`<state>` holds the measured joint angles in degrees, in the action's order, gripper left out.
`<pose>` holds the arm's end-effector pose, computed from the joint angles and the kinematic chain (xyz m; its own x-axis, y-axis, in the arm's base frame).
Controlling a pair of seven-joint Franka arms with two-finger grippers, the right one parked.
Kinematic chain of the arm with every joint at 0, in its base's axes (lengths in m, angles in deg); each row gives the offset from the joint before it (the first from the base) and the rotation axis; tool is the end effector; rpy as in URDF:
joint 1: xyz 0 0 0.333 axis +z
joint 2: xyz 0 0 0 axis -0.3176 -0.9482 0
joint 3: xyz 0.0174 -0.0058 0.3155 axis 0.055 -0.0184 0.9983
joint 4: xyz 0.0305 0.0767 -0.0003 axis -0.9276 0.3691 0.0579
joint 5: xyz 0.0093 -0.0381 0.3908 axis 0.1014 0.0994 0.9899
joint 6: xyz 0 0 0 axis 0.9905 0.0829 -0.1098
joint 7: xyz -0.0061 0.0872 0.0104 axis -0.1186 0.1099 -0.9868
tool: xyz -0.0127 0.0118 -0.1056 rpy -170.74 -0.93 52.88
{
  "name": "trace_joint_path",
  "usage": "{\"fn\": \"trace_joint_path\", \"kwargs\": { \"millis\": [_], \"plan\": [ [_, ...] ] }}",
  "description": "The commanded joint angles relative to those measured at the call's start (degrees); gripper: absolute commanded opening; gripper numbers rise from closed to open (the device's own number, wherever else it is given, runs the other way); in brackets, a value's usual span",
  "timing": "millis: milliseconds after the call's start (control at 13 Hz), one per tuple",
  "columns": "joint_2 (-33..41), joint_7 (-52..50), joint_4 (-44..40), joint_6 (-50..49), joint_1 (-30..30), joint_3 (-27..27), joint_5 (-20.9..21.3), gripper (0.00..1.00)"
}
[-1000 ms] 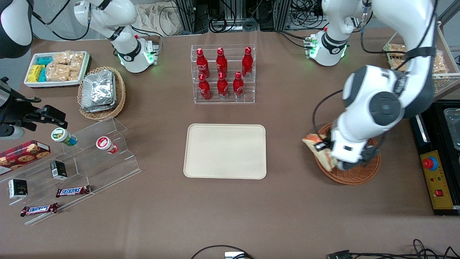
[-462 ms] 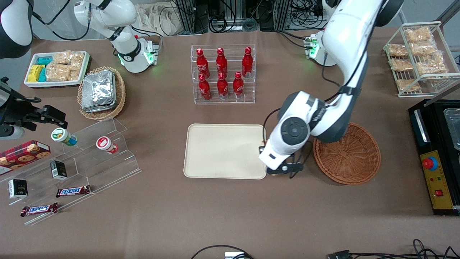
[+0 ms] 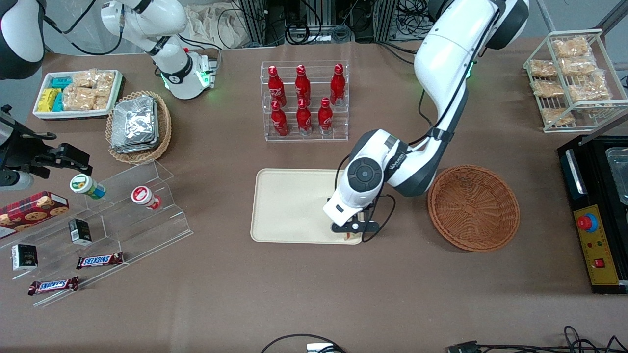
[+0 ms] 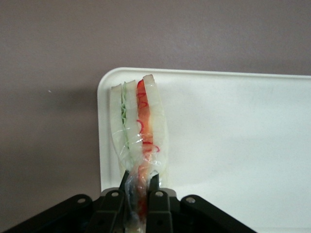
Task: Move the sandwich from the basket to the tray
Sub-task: 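Carry the sandwich with the left gripper over the cream tray, then lower the sandwich onto the tray and open the left gripper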
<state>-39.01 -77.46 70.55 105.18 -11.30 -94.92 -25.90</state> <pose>0.5894 -0.4307 0.2818 0.9962 -0.0062 -0.0867 -0.0025 -0.9991 0.0421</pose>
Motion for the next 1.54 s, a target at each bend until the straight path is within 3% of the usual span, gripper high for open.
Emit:
{"fn": "trace_joint_path", "kwargs": {
  "millis": [0,231,308,385,462,538,615,1154,1462],
  "plan": [
    [-0.5,0.5,1.7,2.5,-1.4,0.6,0.6,0.1],
    [-0.5,1.3,4.6,3.7,-2.0,0.6,1.5,0.16],
    [-0.5,1.5,5.5,4.7,-2.3,0.6,2.7,0.23],
    [-0.3,1.5,6.3,5.4,-2.6,0.6,3.0,0.37],
    [-0.1,1.5,6.4,5.3,-2.6,0.6,3.0,0.64],
    [0.0,1.5,6.4,5.2,-2.6,0.6,3.0,0.86],
    [0.1,1.6,6.3,4.9,-2.5,0.6,3.0,1.0],
    [5.8,0.3,7.1,-0.8,-1.9,0.9,2.8,1.0],
    [15.4,0.5,17.4,-0.3,-1.6,1.9,3.0,1.0]
  ]
}}
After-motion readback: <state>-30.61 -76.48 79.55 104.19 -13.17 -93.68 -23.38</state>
